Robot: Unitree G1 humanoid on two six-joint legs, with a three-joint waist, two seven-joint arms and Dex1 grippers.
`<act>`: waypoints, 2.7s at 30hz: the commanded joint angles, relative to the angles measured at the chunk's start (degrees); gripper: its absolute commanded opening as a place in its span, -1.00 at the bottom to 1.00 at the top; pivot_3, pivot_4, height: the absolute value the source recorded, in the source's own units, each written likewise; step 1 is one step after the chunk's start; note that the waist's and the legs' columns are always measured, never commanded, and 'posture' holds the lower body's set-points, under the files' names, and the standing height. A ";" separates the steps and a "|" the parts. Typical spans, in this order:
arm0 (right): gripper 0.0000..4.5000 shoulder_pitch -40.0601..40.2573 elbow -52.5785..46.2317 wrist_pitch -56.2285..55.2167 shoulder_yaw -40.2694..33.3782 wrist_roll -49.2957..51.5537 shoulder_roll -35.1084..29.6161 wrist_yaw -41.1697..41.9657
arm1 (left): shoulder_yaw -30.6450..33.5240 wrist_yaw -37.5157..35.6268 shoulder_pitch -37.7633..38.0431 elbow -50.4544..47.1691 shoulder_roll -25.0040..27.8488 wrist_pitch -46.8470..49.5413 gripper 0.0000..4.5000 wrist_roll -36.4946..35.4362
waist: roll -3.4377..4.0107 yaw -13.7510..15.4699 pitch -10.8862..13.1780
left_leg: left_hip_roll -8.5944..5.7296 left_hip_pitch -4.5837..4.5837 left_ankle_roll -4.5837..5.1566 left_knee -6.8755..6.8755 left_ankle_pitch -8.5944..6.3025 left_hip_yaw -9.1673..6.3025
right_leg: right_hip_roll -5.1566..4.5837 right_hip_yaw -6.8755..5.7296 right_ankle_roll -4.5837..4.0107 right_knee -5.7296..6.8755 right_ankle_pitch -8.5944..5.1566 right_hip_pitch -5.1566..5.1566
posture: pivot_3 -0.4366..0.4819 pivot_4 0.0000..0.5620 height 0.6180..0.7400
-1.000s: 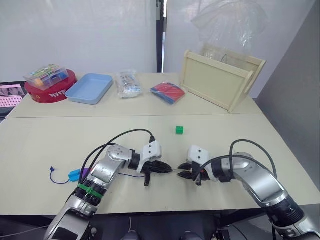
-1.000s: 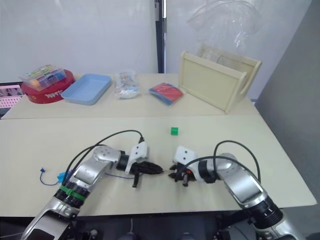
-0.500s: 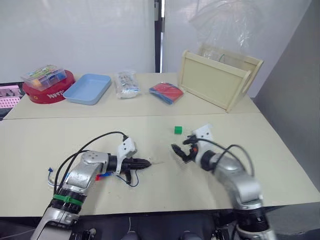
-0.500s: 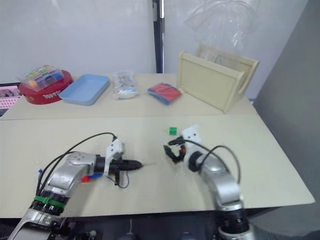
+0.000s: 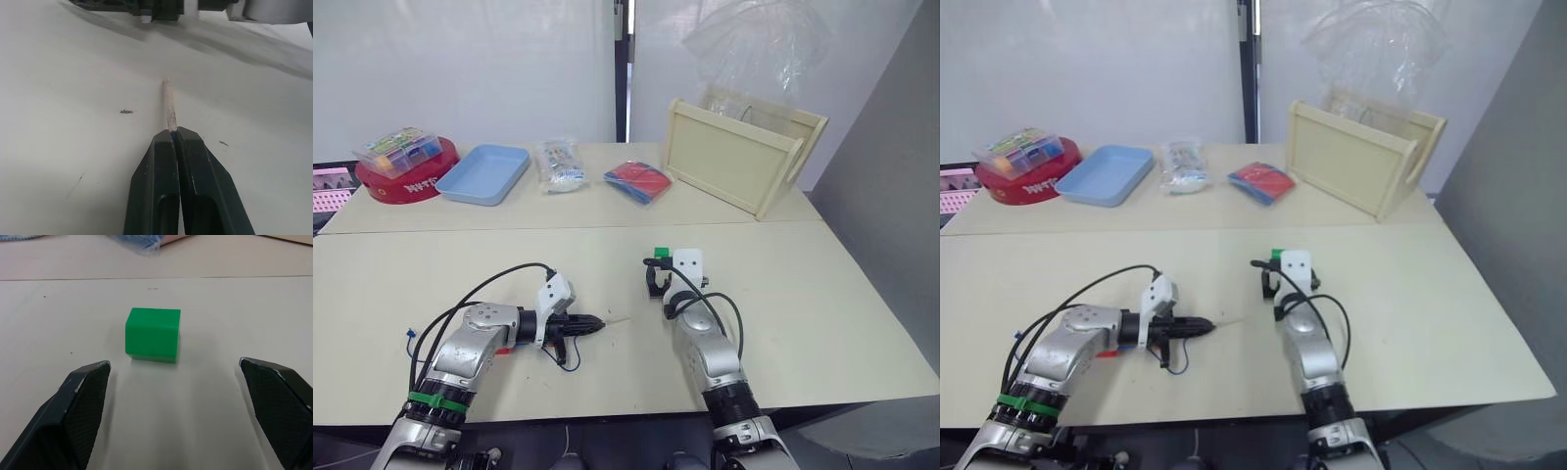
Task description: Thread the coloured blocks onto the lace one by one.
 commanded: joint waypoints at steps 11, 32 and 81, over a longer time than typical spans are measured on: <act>0.60 -12.14 18.03 -12.07 -2.06 1.72 2.22 -0.82 | 0.61 0.18 0.34 -2.02 1.67 -0.26 -1.00 -0.60 | 0.00 -0.99 0.00 | 0.01 0.06 -0.02 -0.03 0.01 0.00 | 0.01 0.00 0.00 0.31 0.00 -0.06 | -0.05 -0.47 1.00; -0.48 22.14 -37.84 5.66 11.65 -0.64 -3.96 8.98 | -0.16 -0.62 0.76 -2.38 1.42 -1.94 -1.00 -0.82 | 0.03 -0.56 -0.01 | -0.01 -0.55 -0.18 -0.07 0.10 -0.02 | -0.01 0.05 0.00 0.67 0.00 -0.71 | -0.05 -0.47 1.00; 0.99 -1.83 -19.75 7.61 22.33 9.87 -45.59 75.96 | -4.79 -8.90 -0.01 -2.75 3.63 -8.20 -1.00 0.66 | -0.06 0.57 -0.04 | 0.00 -0.55 -0.11 0.23 0.09 0.03 | 0.02 0.02 0.00 0.13 0.00 -0.52 | -0.05 -0.47 1.00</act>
